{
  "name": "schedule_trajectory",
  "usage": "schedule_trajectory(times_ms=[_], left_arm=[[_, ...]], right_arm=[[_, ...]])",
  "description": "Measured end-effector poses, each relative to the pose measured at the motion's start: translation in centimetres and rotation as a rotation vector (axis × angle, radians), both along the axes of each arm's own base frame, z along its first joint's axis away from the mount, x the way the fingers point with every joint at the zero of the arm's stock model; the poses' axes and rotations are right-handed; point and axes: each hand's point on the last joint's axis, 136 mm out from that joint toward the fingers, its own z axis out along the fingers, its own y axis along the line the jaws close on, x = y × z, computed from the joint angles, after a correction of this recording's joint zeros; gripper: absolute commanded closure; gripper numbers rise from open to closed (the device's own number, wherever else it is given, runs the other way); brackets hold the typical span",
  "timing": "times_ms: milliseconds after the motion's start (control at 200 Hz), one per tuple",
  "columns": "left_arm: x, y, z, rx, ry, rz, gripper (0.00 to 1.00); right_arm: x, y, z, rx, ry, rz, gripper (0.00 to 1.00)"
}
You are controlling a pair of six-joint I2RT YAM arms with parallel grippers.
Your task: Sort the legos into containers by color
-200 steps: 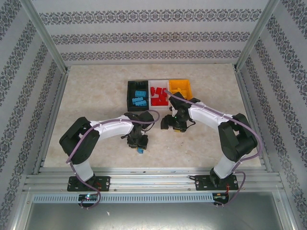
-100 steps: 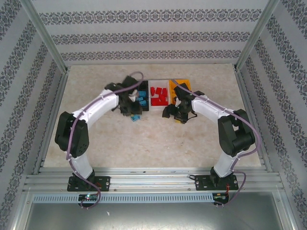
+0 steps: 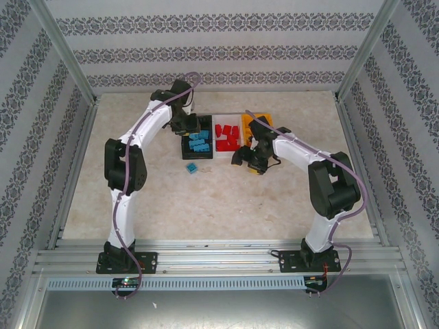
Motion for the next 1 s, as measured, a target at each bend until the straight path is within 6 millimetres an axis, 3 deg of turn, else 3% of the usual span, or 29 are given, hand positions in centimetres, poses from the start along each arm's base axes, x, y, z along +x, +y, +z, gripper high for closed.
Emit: schedule_trajectory(times_ms=[185,460,789,1004], left_arm=[[0.9,-0.1,-1.0,-0.010,0.016,0.003,0.74],[1.0,-0.7,-1.6,-0.032,0.034,-0.006,0.49],[0.9,-0.9,-1.5,-0.031,0.033,-0.012,0.40],[-1.2,-1.9,-0.7,0.004,0.027,-0.061,0.29]], right_arm=[[-0.4,-0.7,0.5,-0.021,-0.001,0.002,0.29],[-1.6,-1.4,0.5,-0.041,0.009,-0.002,0.28],[-2.9,-2.0,0.5,-0.048,0.015,-0.004,0.28],[-3.3,-2.1,0.3,-0.048,0.016,-0.003,0.29]])
